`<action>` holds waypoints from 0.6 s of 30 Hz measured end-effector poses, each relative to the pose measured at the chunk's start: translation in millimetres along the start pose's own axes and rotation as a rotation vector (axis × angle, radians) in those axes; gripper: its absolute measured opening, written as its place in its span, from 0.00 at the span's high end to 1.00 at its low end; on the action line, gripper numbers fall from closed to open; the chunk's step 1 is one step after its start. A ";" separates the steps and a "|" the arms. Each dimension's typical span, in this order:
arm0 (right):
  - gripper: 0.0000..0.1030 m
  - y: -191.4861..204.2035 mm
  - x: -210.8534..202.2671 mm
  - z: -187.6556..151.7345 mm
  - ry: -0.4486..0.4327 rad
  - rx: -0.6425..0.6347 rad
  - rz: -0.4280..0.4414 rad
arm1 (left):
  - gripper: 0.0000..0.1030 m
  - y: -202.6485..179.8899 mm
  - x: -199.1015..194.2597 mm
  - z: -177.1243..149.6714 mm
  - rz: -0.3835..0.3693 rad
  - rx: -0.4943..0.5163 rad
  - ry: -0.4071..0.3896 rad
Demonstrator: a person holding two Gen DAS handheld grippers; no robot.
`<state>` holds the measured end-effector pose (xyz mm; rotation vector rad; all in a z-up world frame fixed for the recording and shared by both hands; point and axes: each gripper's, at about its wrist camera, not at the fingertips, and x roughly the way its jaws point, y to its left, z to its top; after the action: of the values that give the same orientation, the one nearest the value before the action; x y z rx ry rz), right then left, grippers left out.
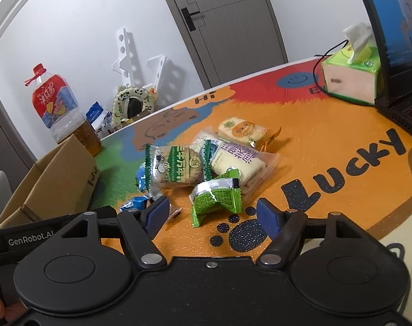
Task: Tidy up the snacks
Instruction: 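Return both tools to the pile and grasp a blue packet with the left tool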
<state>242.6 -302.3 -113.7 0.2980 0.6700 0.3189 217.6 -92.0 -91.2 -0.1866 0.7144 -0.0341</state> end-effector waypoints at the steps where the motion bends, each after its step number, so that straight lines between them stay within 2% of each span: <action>1: 0.31 -1.0 2.7 0.3 0.004 -0.001 -0.002 | 0.26 -0.4 3.4 -0.2 0.002 -0.001 0.005; 9: 0.31 -5.1 19.1 2.2 0.021 -0.007 -0.019 | 0.31 -0.8 26.3 0.6 0.008 -0.013 0.024; 12: 0.31 -4.7 22.5 4.2 0.024 -0.013 -0.007 | 0.37 1.0 31.1 1.0 0.012 -0.021 0.024; 15: 0.31 -1.9 26.6 5.6 0.026 -0.023 -0.004 | 0.48 2.5 35.4 0.8 0.004 -0.031 0.024; 17: 0.30 1.3 29.4 6.7 0.029 -0.031 -0.003 | 0.61 2.3 36.2 0.4 0.007 -0.026 0.019; 18: 0.30 3.4 30.7 7.0 0.030 -0.038 -0.006 | 0.64 2.1 36.2 0.3 0.006 -0.024 0.019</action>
<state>269.1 -288.7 -124.2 0.2557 0.6935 0.3305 245.1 -93.3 -114.8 -0.2078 0.7347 -0.0216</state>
